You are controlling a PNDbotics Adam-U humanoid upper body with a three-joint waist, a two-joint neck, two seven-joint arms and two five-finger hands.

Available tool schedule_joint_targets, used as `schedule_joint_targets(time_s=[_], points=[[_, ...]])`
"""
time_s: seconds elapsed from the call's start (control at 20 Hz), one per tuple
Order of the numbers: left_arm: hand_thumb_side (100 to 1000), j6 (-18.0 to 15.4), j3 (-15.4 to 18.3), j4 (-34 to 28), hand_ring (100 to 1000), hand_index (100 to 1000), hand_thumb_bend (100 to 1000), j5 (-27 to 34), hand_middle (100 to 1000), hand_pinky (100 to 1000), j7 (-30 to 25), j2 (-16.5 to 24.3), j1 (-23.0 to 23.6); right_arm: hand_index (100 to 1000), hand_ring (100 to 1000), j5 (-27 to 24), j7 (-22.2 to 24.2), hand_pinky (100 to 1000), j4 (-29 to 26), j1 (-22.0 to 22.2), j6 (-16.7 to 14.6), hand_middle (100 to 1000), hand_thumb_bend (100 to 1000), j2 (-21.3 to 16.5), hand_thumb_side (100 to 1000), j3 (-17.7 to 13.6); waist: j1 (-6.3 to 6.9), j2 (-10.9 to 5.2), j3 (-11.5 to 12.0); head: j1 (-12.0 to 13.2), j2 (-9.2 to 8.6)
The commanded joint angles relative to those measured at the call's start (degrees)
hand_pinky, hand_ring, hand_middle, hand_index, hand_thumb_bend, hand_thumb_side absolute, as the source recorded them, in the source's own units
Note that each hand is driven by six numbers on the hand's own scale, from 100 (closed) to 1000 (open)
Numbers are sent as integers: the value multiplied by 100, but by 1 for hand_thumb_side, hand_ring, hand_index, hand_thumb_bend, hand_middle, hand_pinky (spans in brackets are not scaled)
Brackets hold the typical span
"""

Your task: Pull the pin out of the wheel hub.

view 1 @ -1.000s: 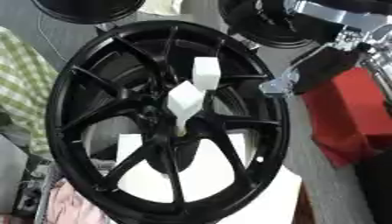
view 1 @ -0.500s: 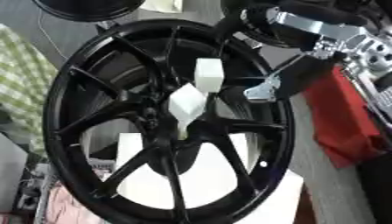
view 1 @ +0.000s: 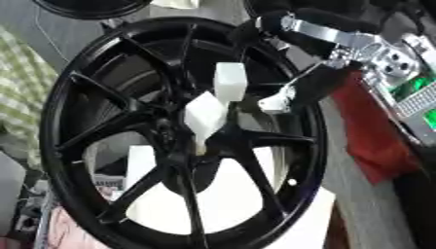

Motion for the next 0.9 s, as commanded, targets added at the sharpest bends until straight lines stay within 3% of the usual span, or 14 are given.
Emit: schedule_joint_targets(time_s=[0.05,0.9], points=[[780,-10,15,-117,640,664,100,-30,530,710,-32,65,-62,853,903,77,-12,1000,34,-111,-61,753,534,-59,190,-32,34,-59,15,-48,-52],[783,-12,-1,-117,640,665,100,-55,530,711,-94,69,-113,814,900,207,-46,1000,212,-101,-178,698,467,-32,175,-6,-15,40,67,-101,-80]])
